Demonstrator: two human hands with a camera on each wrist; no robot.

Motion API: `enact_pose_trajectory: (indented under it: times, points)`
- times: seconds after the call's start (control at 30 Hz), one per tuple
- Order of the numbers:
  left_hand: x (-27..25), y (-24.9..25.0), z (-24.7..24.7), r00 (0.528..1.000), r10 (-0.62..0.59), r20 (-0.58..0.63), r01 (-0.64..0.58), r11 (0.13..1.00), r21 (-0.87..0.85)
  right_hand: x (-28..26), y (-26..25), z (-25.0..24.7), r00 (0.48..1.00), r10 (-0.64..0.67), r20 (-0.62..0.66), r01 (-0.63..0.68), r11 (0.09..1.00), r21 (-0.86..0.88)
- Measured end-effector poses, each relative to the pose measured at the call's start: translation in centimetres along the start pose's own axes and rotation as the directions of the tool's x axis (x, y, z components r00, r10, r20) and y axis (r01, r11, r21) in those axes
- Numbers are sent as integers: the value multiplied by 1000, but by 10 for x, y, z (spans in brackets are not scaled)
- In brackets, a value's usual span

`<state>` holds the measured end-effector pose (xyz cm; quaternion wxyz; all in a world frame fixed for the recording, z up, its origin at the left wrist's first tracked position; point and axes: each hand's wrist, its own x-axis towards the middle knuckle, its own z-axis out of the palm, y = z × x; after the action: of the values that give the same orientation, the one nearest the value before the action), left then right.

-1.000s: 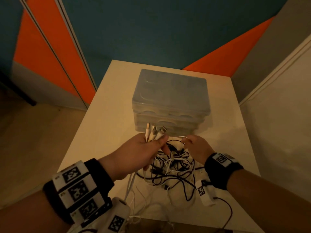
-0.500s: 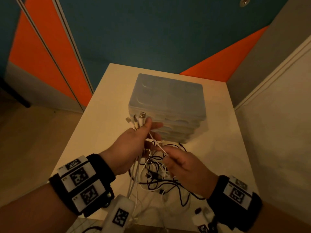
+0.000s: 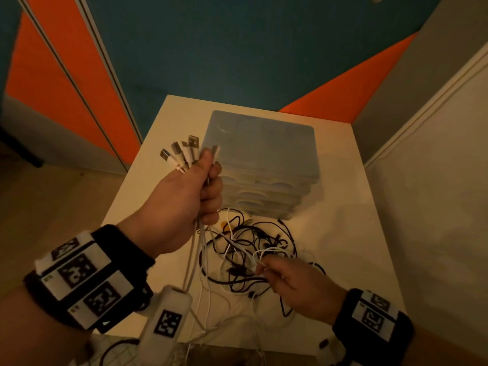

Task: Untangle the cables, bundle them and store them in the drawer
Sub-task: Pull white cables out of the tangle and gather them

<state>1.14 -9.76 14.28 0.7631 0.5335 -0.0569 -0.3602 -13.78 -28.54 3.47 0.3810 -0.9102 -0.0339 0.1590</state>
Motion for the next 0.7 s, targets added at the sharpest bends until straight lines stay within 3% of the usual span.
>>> enact_pose_trajectory:
  times: [0.27,0.37,0.43,0.57,0.63,0.7]
  points:
    - [-11,38,-12,996,74,-58,-77,995,-64,13,73,-21,957,239,-165,-273,933,-235]
    - [-13,43,-15,992,106,-71,-108,994,-26,15,83,-27,935,296,-196,-336,917,-214]
    - [-13,36,-16,992,121,-46,-119,992,42,16,76,-33,919,273,-285,-308,948,-84]
    - [-9,6,-9,998,67,21,-70,954,293,18,34,-50,853,186,-488,-121,979,163]
    - [-8,-8,3,999,15,38,-29,915,402,20,10,-57,847,143,-512,-45,979,199]
    - [-7,-17,14,998,-11,56,-16,883,470,18,-9,-61,880,95,-465,4,978,208]
